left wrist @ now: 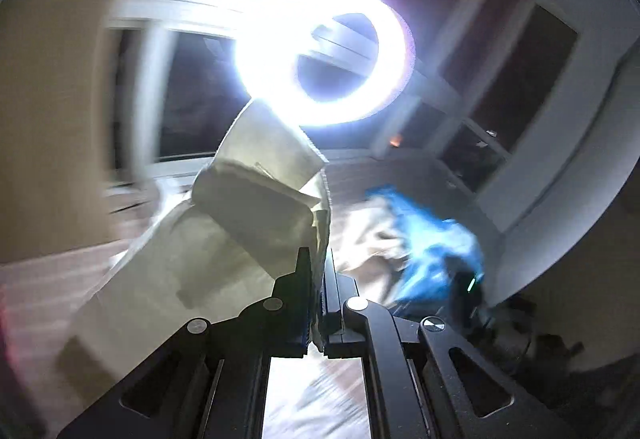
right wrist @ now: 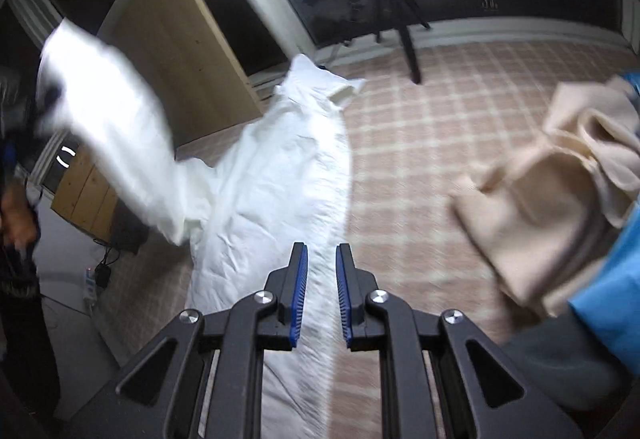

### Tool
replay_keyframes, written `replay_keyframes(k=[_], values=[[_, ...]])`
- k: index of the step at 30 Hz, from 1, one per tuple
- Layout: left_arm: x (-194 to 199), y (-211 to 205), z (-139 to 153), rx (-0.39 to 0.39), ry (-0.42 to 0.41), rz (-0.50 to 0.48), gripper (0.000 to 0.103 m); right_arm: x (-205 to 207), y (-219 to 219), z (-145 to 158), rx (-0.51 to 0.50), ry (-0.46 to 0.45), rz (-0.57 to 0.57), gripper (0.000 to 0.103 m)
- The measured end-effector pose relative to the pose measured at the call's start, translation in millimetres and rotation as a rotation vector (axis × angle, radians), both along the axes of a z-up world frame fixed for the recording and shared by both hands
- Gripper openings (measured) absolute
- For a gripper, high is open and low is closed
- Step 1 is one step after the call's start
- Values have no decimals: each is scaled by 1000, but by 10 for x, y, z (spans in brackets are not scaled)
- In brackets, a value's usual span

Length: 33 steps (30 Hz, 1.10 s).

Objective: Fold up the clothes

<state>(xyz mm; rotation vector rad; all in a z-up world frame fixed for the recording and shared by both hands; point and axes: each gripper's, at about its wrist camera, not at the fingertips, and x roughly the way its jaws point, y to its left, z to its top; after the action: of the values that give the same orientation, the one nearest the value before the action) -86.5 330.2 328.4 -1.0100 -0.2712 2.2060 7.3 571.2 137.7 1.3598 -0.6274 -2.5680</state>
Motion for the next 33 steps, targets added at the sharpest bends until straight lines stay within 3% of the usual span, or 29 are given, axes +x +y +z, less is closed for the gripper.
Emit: replay_keyframes(k=[6,10,15,18,22,25,30,33], values=[[-542,729,-318,8,-107,-93,3,172,297,-149,35,-2,29,15],[-731,799,-577,-85,-130,-40,3,163,374,-231,13,9,48,15],[-653,474,-809,-157,-152,55,3,-88,132,-344,18,6,113,15],[-560,217,-745,-145,-149,108,3,-257,-41,-423,-19,-14,169,15],[-436,-127,-659,-127,-145,178,3,-447,-604,-478,-73,12,319,16],[-269,-396,-302,-84,-75,211,3,-577,-1085,-578,35,27,380,14],[191,-1299,297,-63,24,380,3,-894,-1236,-653,-4,29,326,13],[427,-1907,572,-77,76,511,3,-1230,-1429,-636,18,32,355,13]])
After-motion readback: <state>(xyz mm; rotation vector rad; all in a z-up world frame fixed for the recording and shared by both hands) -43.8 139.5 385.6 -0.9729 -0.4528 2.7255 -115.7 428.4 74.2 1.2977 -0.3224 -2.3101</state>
